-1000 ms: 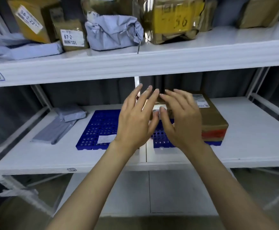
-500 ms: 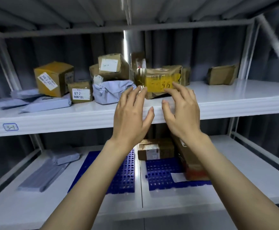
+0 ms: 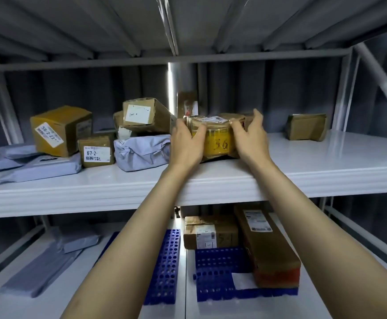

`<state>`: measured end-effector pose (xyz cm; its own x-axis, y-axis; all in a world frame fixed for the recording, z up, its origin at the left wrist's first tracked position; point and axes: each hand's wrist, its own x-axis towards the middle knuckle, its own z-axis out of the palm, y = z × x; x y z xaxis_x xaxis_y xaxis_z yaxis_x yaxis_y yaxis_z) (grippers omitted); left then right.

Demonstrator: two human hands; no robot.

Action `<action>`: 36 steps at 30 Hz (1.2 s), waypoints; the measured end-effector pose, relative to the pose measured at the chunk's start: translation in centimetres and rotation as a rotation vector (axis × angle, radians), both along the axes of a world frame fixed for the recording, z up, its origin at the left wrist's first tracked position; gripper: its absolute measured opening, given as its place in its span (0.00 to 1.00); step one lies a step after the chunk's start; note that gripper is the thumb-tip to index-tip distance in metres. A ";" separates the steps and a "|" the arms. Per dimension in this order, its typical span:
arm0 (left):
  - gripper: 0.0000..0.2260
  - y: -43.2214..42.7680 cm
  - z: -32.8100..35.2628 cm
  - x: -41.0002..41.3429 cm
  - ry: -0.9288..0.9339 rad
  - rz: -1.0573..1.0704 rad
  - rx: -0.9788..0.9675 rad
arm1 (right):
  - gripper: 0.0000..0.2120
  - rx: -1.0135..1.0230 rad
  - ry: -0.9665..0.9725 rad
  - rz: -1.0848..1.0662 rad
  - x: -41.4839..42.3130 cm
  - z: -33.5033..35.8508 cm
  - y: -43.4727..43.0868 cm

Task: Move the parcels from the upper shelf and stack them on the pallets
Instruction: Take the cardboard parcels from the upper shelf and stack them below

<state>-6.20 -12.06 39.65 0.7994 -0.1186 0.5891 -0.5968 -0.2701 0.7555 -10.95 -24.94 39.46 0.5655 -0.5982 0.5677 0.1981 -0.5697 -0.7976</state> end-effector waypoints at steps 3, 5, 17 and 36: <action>0.29 -1.1 -0.1 0.8 0.185 -0.065 -0.027 | 0.33 0.090 -0.009 0.135 0.6 0.1 -0.5; 0.33 -1.5 -0.3 1.1 0.211 -0.104 0.001 | 0.31 0.051 0.003 0.175 0.7 -0.2 -0.6; 0.27 -0.4 -0.3 0.9 0.202 -0.047 -0.289 | 0.12 -0.139 -0.134 -0.097 -0.2 -0.4 -0.6; 0.35 0.5 -0.9 0.4 0.405 -0.353 -0.476 | 0.33 0.542 -0.062 0.498 -0.6 -0.7 -1.6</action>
